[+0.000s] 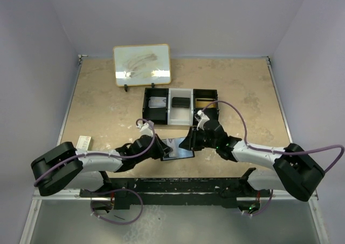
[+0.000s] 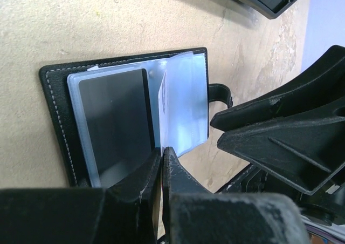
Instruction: Take the credit cards out of the card holder
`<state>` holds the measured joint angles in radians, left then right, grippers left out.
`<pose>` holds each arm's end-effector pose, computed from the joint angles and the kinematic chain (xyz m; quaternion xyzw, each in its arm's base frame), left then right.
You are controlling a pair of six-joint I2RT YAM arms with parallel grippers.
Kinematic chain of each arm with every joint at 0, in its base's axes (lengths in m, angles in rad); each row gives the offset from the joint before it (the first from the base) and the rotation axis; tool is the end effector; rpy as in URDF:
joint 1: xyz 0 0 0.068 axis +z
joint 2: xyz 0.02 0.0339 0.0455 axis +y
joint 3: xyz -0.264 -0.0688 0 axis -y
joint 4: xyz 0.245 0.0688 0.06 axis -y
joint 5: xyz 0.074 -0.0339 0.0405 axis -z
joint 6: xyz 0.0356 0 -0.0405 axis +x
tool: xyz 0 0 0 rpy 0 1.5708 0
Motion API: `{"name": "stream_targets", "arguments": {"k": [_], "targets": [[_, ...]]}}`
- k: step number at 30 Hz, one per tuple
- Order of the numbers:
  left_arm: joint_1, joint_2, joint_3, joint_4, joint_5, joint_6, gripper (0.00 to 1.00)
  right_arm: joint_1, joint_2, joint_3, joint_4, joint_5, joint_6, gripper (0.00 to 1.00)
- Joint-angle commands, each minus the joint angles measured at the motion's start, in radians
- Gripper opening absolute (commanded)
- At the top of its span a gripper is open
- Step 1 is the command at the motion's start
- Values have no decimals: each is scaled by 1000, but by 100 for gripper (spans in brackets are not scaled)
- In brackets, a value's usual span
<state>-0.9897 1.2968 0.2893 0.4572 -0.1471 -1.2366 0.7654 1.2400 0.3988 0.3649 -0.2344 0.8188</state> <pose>0.1269 -0.1837 0.1354 -0.1428 0.8592 -0.4086 0.2727 0.1665 0.1714 0.1707 -0.0382 0.8494 0.4380 0.2919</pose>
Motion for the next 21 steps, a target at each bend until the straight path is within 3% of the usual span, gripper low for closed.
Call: {"name": "stream_targets", "arguments": {"k": [1,13,21], "targets": [[-4,-51,21,-90,-29,40,0,10,35,58,58,-53,-23,34],[-4,-153,16,-214,-73,46,0,65,139,126,125,-76,1,33],[-4,-230,8,-255,-90,44,0,84,243,207,56,7,8,31]]}}
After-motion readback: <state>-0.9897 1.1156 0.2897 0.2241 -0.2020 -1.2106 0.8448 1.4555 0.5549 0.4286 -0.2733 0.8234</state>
